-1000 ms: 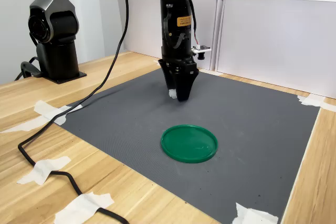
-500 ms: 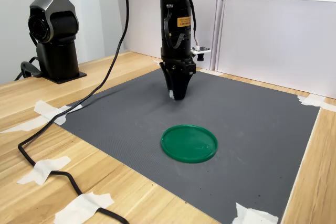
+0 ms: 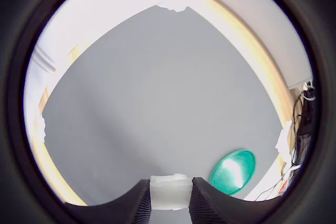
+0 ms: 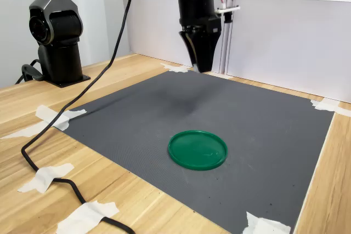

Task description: Grasp a white terminal and put it on the green lid.

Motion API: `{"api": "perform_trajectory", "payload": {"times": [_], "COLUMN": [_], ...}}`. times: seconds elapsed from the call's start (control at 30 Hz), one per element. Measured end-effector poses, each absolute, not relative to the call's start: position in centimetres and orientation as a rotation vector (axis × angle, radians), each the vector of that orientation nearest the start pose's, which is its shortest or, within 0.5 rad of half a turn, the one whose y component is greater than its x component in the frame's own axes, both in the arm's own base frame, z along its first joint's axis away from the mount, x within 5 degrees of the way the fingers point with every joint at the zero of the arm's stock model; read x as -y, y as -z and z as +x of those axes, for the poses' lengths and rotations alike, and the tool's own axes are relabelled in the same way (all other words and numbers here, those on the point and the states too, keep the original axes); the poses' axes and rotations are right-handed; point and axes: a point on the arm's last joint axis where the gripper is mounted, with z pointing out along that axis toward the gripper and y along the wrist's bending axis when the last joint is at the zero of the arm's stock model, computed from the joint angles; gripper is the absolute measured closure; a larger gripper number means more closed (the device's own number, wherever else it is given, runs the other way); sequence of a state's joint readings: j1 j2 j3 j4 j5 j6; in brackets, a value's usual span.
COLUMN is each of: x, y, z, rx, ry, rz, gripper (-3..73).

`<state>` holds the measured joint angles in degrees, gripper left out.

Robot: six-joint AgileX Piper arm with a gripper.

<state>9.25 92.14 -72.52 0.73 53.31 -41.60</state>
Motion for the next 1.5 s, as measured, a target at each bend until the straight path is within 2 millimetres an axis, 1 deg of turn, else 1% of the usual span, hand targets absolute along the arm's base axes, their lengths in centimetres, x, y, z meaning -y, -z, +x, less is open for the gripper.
{"api": "perform_trajectory", "payload": {"times": [0.13,0.2,0.27,0.37,0.53,0.67,0.83,1.2,1.47,1.5], "x": [-2.2,-0.5,1.1,2.4,2.9,3.0,3.2,3.3,3.4,3.4], "y": [-30.2,-30.6,-30.2,-28.5,-25.5,-24.0,-23.0,-19.9,-19.1,-19.0], "z": [33.9,34.4,34.9,35.7,37.1,38.1,39.0,39.9,40.0,40.0], "rx": [-2.492,-2.510,-2.546,-2.609,-2.671,-2.666,-2.639,-2.692,-2.711,-2.711], "ry": [0.189,0.209,0.215,0.201,0.168,0.182,0.220,0.187,0.190,0.191], "rz": [-1.075,-1.033,-0.994,-0.979,-0.993,-0.995,-0.998,-1.018,-1.037,-1.040], "gripper": [42.6,42.6,42.6,42.6,42.6,42.6,42.6,42.6,42.5,41.6]}}
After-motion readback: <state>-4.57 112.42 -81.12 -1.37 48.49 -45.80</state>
